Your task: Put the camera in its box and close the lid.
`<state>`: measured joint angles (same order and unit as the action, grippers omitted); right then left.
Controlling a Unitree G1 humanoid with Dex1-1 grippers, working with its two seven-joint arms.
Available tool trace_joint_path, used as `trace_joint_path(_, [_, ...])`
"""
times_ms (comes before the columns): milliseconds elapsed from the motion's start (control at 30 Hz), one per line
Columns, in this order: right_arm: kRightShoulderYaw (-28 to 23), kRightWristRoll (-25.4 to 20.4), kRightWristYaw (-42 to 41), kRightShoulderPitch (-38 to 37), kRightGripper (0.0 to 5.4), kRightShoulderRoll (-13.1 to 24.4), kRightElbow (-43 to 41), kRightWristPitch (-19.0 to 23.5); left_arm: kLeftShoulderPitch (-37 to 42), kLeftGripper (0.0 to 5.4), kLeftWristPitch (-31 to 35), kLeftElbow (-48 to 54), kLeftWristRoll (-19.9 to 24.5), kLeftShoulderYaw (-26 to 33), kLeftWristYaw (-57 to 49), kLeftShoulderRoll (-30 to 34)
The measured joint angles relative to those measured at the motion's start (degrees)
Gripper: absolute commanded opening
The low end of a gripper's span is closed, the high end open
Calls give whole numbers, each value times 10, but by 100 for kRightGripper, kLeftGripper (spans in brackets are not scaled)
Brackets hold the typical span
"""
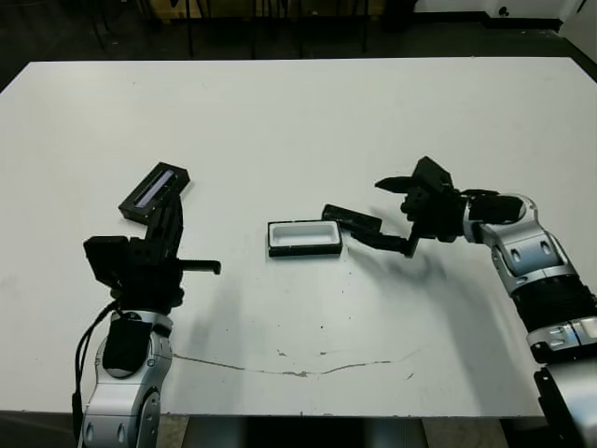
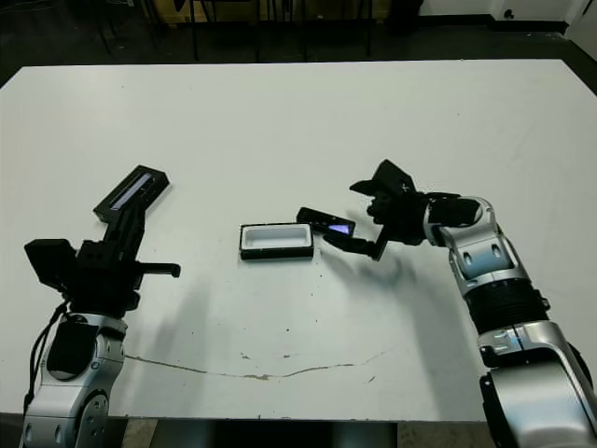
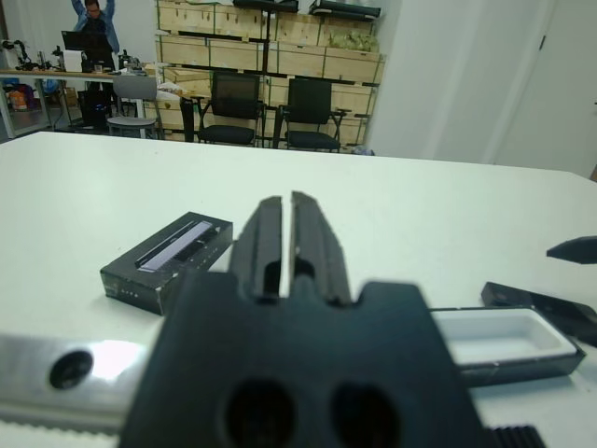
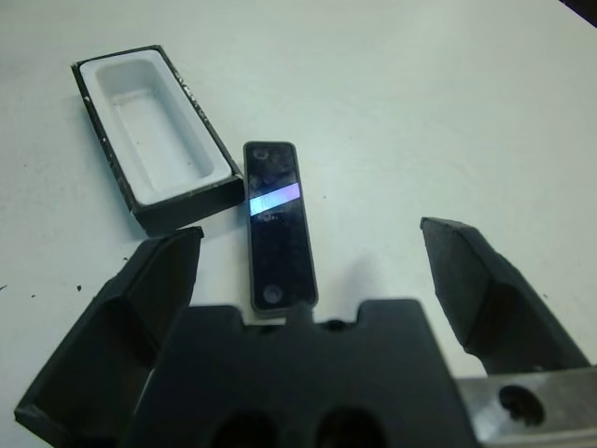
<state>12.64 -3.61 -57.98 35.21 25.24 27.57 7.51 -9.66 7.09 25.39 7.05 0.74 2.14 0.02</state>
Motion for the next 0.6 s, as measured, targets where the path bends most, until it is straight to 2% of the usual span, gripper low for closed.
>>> trace_joint_path(167, [-1, 1, 11, -7, 539, -3, 8, 1, -4, 0, -5, -2, 1, 0, 3, 0])
trace_joint_path(267, [-1, 8, 28, -17, 507, -4, 5, 14, -10, 0, -8, -3, 2, 0, 3, -1])
trace_joint_path(367, [-1, 9, 30, -21, 458, -5, 3, 14, -12, 0, -12, -3, 1, -1, 3, -1])
trace_joint_path(600, [10, 30, 43, -25, 329, -9, 7, -29, -12, 0, -15, -10, -1, -3, 3, -1])
